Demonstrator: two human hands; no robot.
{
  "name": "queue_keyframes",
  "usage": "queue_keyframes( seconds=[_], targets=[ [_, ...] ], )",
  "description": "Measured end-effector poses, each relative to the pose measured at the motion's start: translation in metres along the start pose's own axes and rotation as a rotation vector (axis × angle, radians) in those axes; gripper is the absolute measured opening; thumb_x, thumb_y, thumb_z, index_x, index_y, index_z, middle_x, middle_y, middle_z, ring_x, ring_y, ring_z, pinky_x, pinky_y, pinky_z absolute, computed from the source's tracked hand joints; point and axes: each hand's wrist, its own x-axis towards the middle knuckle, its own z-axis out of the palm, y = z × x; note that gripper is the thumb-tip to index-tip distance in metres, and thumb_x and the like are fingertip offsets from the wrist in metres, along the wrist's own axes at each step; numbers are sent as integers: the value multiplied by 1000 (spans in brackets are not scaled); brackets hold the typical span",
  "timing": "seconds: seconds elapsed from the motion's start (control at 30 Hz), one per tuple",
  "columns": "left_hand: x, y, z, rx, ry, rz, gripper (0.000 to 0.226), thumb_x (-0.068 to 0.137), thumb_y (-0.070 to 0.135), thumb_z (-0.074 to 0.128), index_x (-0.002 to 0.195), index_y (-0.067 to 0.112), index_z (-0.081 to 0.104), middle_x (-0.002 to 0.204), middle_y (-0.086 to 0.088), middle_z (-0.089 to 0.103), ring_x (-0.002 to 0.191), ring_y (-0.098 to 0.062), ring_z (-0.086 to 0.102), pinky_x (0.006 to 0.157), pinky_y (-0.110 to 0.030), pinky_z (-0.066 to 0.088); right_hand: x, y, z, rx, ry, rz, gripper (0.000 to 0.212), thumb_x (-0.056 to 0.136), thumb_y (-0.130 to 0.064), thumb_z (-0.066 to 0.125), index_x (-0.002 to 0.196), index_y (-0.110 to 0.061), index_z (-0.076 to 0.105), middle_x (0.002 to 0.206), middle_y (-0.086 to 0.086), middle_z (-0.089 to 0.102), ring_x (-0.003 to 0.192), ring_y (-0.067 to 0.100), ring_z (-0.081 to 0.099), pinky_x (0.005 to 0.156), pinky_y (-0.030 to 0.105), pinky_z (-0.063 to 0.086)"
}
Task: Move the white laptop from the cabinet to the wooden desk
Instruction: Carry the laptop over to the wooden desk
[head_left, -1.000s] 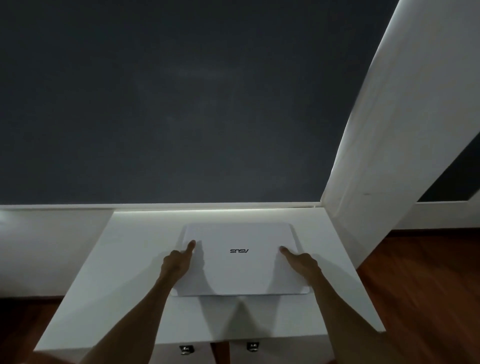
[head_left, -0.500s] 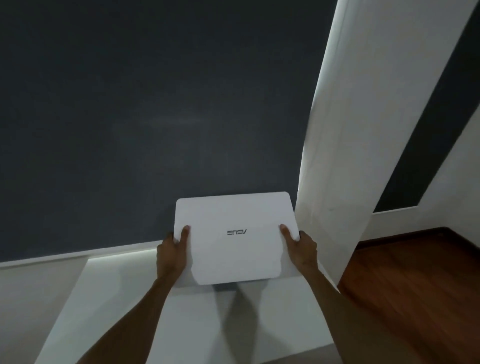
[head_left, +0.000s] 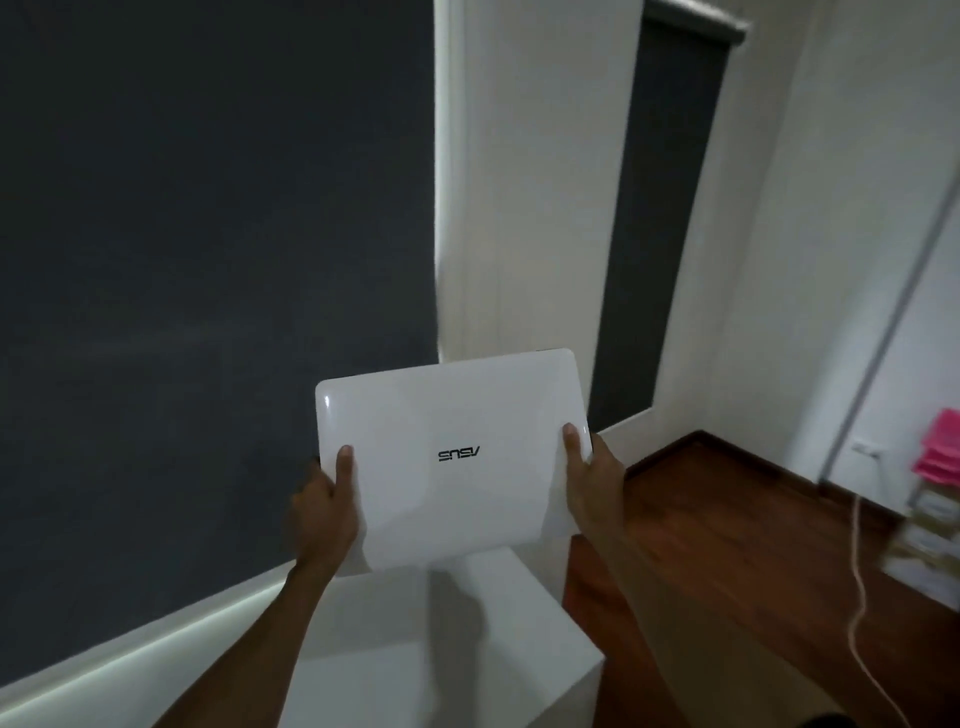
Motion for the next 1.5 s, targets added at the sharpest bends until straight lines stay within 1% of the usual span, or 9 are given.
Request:
queue_keyframes(
  seconds=[0.17, 0.33, 0.4, 0.5, 0.6, 0.77, 1.03, 1.2, 1.5],
  targets=[
    [-24, 59, 97, -80, -150, 59, 74, 92, 70, 26, 116, 7, 56, 109, -19, 68, 100, -39, 63, 89, -46, 50, 36, 43, -97, -2, 184, 55, 51, 91, -67, 46, 90, -20, 65, 81, -8, 67, 77, 14, 67, 69, 29, 51],
    [-78, 132, 209, -81, -304, 122, 69, 87, 79, 20, 82, 17, 49, 62, -3, 58, 65, -30, 62, 61, -40, 48, 59, 96, -215, -77, 386, 59, 67, 84, -83, 28, 93, -26, 63, 79, -12, 66, 71, 2, 64, 59, 18, 46],
    [-107, 165, 254, -118, -369, 161, 66, 87, 78, 21, 84, 19, 52, 65, 0, 60, 62, -23, 62, 58, -37, 50, 69, 117, -266, -164, 475, 67, 62, 87, -81, 26, 97, -31, 62, 76, -18, 62, 69, -3, 60, 56, 16, 43],
    [-154, 217, 317, -169, -486, 210, 66, 89, 75, 24, 94, 17, 56, 76, -4, 65, 65, -22, 63, 65, -42, 57, 83, 150, -344, -158, 568, 149, 67, 93, -70, 35, 110, -14, 69, 96, 1, 72, 88, 20, 70, 77, 41, 59],
    [-206, 267, 375, -233, -589, 240, 63, 91, 71, 28, 94, 16, 57, 81, -6, 66, 72, -25, 64, 74, -48, 57, 89, 178, -423, -183, 665, 154, 65, 95, -65, 41, 110, -9, 70, 98, 9, 72, 92, 28, 68, 82, 42, 57],
    [-285, 341, 457, -242, -710, 297, 71, 86, 79, 19, 101, 21, 58, 90, -7, 69, 77, -24, 64, 75, -41, 52, 85, 215, -537, -253, 802, 242, 61, 94, -65, 43, 80, -8, 62, 81, 12, 67, 78, 31, 63, 67, 38, 47],
    [-372, 421, 585, -335, -873, 372, 65, 93, 68, 30, 104, 13, 65, 93, -12, 72, 83, -34, 67, 70, -34, 46, 105, 277, -641, -391, 991, 353, 68, 86, -82, 24, 81, -24, 59, 73, -9, 61, 67, 6, 57, 55, 26, 39],
    [-408, 462, 675, -429, -964, 340, 55, 95, 56, 40, 101, 7, 66, 97, -17, 70, 92, -37, 64, 75, -35, 43, 152, 322, -696, -393, 998, 398, 67, 90, -76, 29, 87, -20, 64, 80, -4, 64, 74, 17, 61, 70, 35, 49],
    [-459, 509, 831, -343, -1126, 330, 70, 86, 77, 29, 103, 20, 67, 93, -3, 71, 83, -23, 63, 85, -43, 52, 235, 403, -775, -420, 1001, 493, 60, 95, -68, 30, 98, -20, 66, 89, -1, 63, 84, 20, 58, 79, 34, 47]
  ],
)
